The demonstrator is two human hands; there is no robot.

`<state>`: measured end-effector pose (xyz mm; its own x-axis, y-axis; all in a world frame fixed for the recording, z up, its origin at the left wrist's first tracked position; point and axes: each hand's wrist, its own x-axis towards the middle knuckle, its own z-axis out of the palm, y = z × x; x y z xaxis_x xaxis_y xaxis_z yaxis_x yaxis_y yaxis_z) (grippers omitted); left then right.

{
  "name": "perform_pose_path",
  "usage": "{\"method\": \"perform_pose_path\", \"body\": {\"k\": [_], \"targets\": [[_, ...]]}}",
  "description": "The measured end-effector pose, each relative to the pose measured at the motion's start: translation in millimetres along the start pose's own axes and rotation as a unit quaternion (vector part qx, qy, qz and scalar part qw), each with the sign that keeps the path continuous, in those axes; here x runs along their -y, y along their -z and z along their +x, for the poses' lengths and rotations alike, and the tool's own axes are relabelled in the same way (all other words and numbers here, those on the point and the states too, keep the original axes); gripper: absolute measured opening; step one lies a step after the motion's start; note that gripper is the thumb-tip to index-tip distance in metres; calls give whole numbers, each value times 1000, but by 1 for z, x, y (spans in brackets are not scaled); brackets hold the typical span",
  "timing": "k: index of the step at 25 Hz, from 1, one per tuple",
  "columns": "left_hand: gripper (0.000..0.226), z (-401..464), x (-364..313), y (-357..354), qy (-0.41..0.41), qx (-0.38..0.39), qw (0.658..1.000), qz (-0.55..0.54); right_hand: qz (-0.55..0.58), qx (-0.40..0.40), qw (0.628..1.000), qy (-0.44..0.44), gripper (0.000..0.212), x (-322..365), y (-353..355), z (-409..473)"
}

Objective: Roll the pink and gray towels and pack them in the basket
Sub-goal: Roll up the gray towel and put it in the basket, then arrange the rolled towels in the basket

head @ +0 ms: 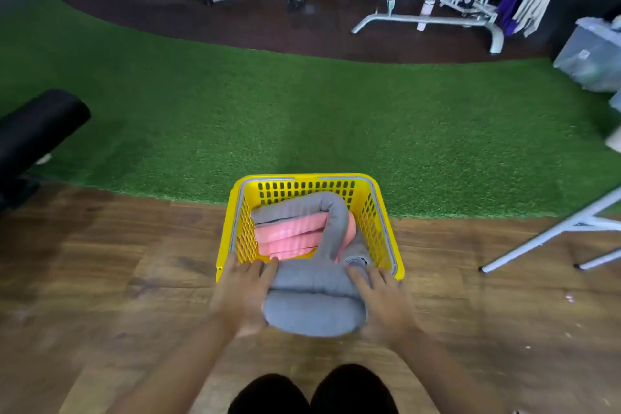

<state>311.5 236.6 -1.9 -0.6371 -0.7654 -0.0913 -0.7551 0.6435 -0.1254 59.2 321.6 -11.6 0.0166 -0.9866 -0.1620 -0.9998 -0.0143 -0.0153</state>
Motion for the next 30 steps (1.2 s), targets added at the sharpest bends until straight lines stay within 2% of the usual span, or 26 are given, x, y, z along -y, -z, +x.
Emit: {"method": "perform_pose_path", "body": {"k": [5, 8, 11, 14, 16, 20, 24, 26, 30], "targets": [[99, 73, 35, -83, 15, -97, 992, 80, -33, -104, 994, -2, 103, -17, -80, 92], [105, 95, 44, -110, 55, -79, 992, 82, -19, -105, 994, 9, 108, -17, -102, 127], [108, 115, 65, -118, 34, -26, 996, 83, 4, -67, 998, 11, 109, -13, -107, 155], [109, 153, 105, -133, 36, -30, 996, 77, 3, -84, 996, 27, 112, -10, -107, 216], [109, 174, 126, -150, 49, -26, 997, 57, 26, -54, 997, 47, 113, -7, -112, 255], [105, 194, 130, -175, 51, -9, 998, 47, 81, -24, 996, 33, 98, -4, -145, 280], [103, 202, 106, -185, 68, 78, 992, 78, 103, -58, 991, 66, 91, -21, -171, 274], [108, 205, 96, -187, 54, 81, 992, 82, 84, -42, 993, 72, 91, -27, -175, 270], [139, 218, 76, -196, -45, 118, 991, 36, 102, -3, 991, 87, 94, -29, -180, 259]]}}
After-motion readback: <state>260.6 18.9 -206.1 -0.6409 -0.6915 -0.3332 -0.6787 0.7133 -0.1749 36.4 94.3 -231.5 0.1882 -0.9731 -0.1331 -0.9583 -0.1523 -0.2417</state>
